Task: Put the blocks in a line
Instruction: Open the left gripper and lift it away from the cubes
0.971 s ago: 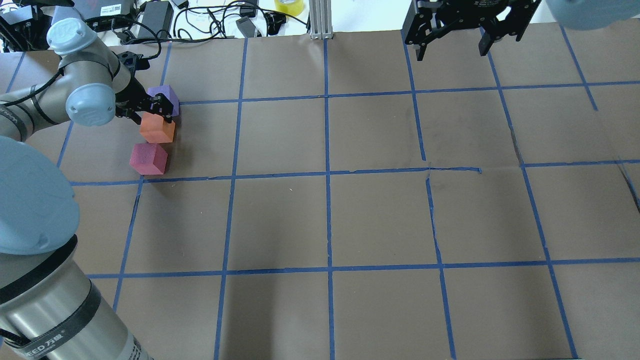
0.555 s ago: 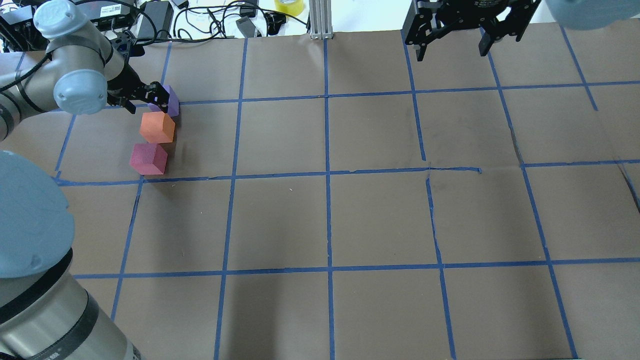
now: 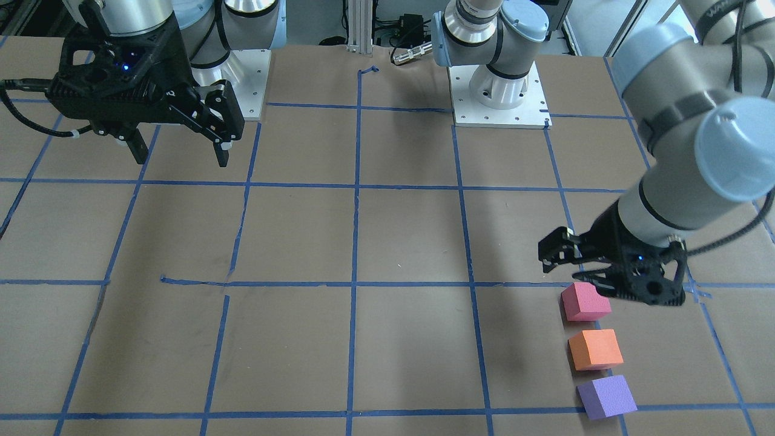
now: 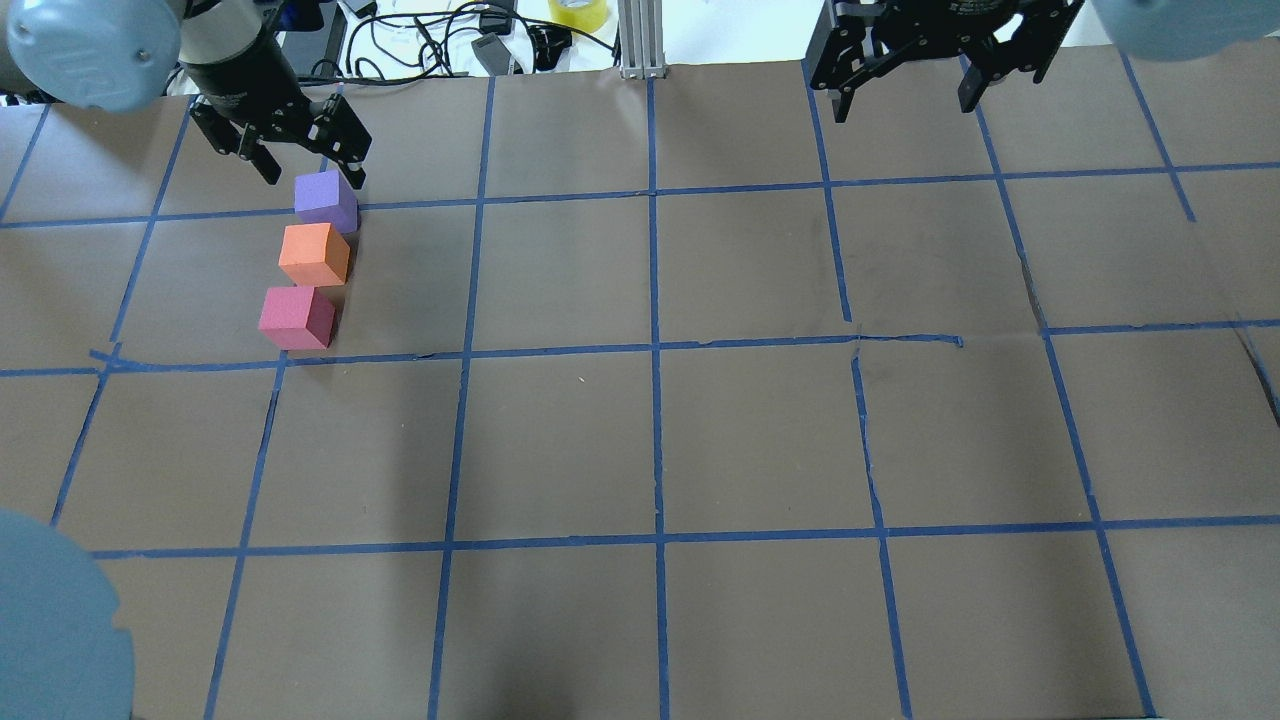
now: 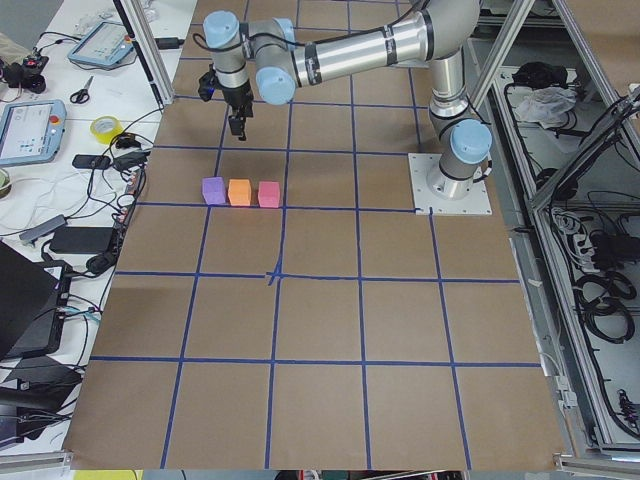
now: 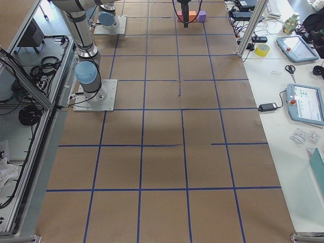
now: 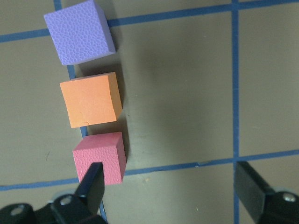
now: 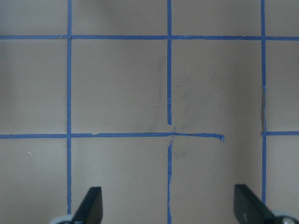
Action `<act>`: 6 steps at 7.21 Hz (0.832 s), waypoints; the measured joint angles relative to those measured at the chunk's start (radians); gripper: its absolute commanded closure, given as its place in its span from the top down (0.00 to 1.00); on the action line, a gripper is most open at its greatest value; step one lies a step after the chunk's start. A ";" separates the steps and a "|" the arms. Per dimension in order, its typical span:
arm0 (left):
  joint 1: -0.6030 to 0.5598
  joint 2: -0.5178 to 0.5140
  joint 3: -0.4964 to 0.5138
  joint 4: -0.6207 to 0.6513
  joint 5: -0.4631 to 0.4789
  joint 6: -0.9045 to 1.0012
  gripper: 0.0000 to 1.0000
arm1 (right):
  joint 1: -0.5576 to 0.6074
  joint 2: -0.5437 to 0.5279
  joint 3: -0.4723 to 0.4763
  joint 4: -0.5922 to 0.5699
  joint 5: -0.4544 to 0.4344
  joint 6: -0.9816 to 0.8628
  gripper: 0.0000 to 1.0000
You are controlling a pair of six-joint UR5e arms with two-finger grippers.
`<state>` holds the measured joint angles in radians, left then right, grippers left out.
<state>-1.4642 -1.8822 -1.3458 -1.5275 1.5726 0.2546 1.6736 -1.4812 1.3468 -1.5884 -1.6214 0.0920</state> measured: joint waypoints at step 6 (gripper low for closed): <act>-0.121 0.237 -0.092 -0.173 -0.041 -0.176 1.00 | 0.000 -0.001 0.000 0.005 0.000 0.000 1.00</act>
<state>-1.5856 -1.6447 -1.4381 -1.7004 1.5314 0.0786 1.6736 -1.4819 1.3468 -1.5833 -1.6214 0.0920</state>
